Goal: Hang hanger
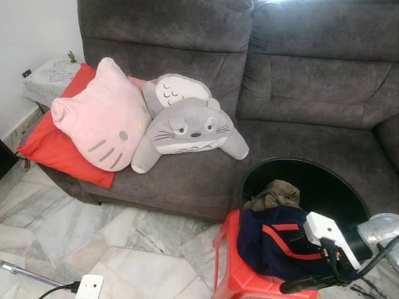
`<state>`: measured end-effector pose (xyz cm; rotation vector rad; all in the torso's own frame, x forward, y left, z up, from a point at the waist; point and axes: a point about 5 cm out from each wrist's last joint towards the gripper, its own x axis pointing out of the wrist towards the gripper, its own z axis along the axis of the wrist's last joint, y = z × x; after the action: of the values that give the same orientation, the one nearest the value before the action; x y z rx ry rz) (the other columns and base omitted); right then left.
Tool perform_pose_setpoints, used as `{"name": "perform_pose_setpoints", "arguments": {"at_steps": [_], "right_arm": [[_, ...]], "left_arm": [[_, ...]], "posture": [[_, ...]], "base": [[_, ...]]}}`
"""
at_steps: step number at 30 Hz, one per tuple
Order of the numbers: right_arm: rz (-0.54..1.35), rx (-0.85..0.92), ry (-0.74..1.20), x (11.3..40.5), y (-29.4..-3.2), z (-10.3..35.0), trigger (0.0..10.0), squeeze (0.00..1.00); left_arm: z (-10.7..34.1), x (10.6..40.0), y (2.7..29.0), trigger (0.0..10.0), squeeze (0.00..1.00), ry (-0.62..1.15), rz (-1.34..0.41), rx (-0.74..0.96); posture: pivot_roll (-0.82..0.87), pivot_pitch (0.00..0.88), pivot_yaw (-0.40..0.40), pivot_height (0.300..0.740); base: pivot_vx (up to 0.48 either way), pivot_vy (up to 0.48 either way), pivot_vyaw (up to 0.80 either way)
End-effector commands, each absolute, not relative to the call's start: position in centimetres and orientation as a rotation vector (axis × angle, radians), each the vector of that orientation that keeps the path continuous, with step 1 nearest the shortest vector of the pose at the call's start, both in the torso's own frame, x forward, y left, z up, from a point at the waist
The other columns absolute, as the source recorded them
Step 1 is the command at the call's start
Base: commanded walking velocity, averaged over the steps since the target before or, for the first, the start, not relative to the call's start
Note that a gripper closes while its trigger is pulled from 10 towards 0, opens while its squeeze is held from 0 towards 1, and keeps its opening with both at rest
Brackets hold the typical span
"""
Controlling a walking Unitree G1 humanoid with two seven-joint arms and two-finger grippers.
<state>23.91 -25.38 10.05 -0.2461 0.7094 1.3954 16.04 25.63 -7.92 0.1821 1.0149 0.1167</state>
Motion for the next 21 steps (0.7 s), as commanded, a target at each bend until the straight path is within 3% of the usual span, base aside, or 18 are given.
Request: {"name": "perform_pose_setpoints", "arguments": {"at_steps": [1, 9, 10, 12, 13, 21], "right_arm": [[1.368, -0.234, 0.669, 24.5, -25.6, 10.8, 10.0, 0.0], [1.279, -0.188, 0.63, 25.4, -26.0, 10.8, 10.0, 0.0], [1.282, -0.177, 0.635, 25.3, -26.0, 10.7, 4.9, 0.0], [1.29, -0.178, 0.64, 25.2, -26.0, 10.6, 4.9, 0.0], [1.294, -0.157, 0.656, 24.9, -26.1, 10.3, 0.0, 0.0], [1.325, -0.088, 0.673, 24.4, -25.8, 9.8, 0.0, 0.0]], "left_arm": [[-8.0, 15.5, 26.1, 10.0, 0.0, 1.031, 0.12, 0.199], [-8.0, 15.5, 26.1, 10.0, 0.0, 1.027, 0.121, 0.201], [-8.0, 15.5, 26.1, 10.0, 0.0, 1.027, 0.119, 0.202], [-8.0, 15.5, 26.1, 10.0, 0.0, 1.027, 0.119, 0.202], [-8.0, 15.5, 26.0, 10.0, 0.0, 1.027, 0.117, 0.202], [-8.0, 15.5, 26.0, 10.0, 0.0, 1.027, 0.117, 0.199]], "posture": [[-0.19, 0.065, 0.03, 0.74], [-0.19, 0.065, 0.029, 0.74], [-0.19, 0.065, 0.029, 0.74], [-0.19, 0.065, 0.029, 0.74], [-0.19, 0.066, 0.031, 0.74], [-0.19, 0.066, 0.031, 0.74]], "base": [[0.0, 0.0, 0.0], [0.0, 0.0, 0.0], [0.0, 0.0, 0.0], [0.0, 0.0, 0.0], [0.0, 0.0, 0.0], [0.0, 0.0, 0.0]]}}
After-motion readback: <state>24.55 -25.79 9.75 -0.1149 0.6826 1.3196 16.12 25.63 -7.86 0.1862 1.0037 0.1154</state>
